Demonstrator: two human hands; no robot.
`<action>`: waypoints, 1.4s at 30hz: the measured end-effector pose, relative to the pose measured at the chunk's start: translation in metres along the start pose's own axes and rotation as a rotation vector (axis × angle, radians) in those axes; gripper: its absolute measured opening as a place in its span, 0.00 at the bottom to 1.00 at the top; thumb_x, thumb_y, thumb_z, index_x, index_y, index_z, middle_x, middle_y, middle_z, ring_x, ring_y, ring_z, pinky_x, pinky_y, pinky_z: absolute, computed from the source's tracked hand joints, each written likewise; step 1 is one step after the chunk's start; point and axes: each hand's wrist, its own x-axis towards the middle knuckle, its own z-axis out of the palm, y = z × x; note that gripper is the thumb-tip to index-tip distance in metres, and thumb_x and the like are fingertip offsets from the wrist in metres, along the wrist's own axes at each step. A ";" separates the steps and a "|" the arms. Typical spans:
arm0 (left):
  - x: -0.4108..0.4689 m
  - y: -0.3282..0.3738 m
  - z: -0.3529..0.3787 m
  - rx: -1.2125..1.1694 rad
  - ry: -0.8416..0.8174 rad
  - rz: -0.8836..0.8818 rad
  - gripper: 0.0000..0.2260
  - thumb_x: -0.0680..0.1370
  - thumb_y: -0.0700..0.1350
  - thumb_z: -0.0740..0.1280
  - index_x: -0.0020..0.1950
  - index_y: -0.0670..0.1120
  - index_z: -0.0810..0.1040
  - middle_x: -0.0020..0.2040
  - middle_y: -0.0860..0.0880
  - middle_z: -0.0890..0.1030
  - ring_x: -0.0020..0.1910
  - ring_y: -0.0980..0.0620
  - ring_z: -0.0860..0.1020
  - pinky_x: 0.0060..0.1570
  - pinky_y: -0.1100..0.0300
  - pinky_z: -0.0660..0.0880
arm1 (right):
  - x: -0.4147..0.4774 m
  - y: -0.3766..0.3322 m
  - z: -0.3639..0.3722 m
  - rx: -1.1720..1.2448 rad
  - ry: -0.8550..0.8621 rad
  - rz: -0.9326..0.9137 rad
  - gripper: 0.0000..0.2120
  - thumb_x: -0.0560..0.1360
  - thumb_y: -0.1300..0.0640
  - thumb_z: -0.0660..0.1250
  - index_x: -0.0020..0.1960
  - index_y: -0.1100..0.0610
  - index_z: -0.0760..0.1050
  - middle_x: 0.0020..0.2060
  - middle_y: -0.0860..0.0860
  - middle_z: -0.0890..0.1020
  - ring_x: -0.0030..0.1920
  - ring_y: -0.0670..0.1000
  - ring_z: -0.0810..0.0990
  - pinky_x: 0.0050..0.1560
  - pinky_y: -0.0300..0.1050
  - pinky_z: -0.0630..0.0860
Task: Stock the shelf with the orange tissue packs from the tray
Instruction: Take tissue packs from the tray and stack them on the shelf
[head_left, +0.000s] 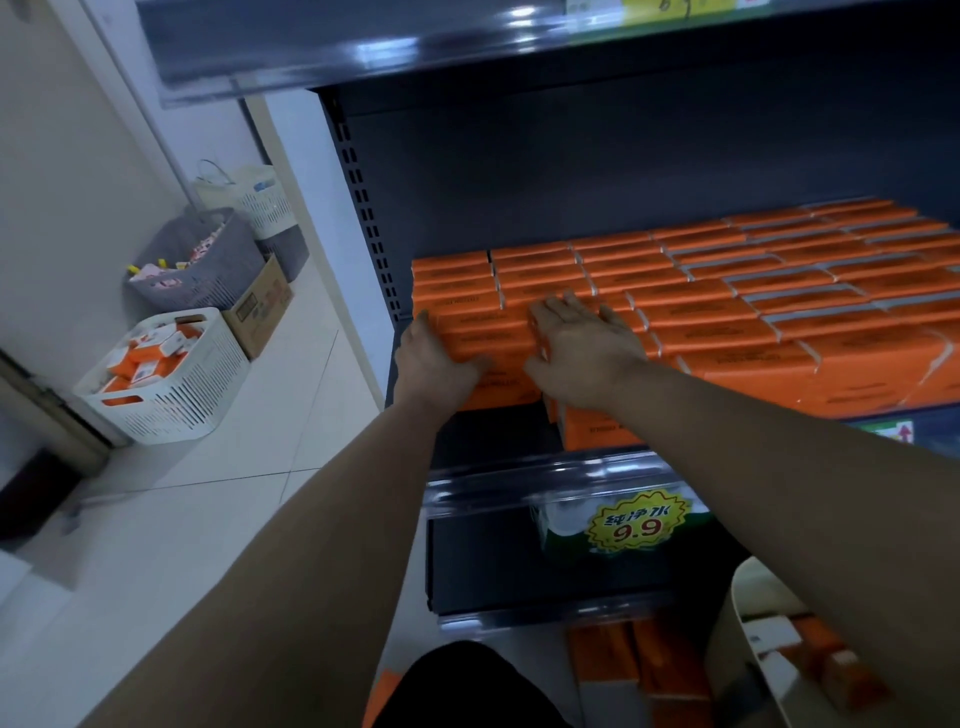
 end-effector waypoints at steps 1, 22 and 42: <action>0.004 -0.001 -0.002 0.002 0.008 0.012 0.39 0.57 0.62 0.74 0.65 0.54 0.67 0.59 0.51 0.76 0.59 0.47 0.76 0.56 0.44 0.76 | 0.003 0.000 -0.002 -0.004 -0.009 -0.003 0.34 0.78 0.43 0.53 0.79 0.54 0.46 0.78 0.51 0.48 0.77 0.50 0.44 0.76 0.53 0.44; 0.071 0.013 -0.008 -0.323 -0.165 -0.141 0.24 0.76 0.62 0.60 0.69 0.54 0.68 0.65 0.48 0.73 0.61 0.44 0.75 0.62 0.40 0.72 | 0.057 0.004 -0.005 -0.012 -0.101 -0.076 0.28 0.82 0.42 0.42 0.78 0.51 0.46 0.78 0.48 0.47 0.77 0.49 0.41 0.76 0.56 0.41; 0.069 0.038 0.026 -0.130 -0.154 -0.131 0.24 0.81 0.50 0.57 0.75 0.44 0.57 0.74 0.46 0.59 0.60 0.46 0.70 0.60 0.50 0.68 | 0.056 0.036 0.003 0.022 -0.131 -0.031 0.30 0.81 0.46 0.47 0.78 0.53 0.41 0.78 0.50 0.46 0.77 0.49 0.43 0.76 0.50 0.42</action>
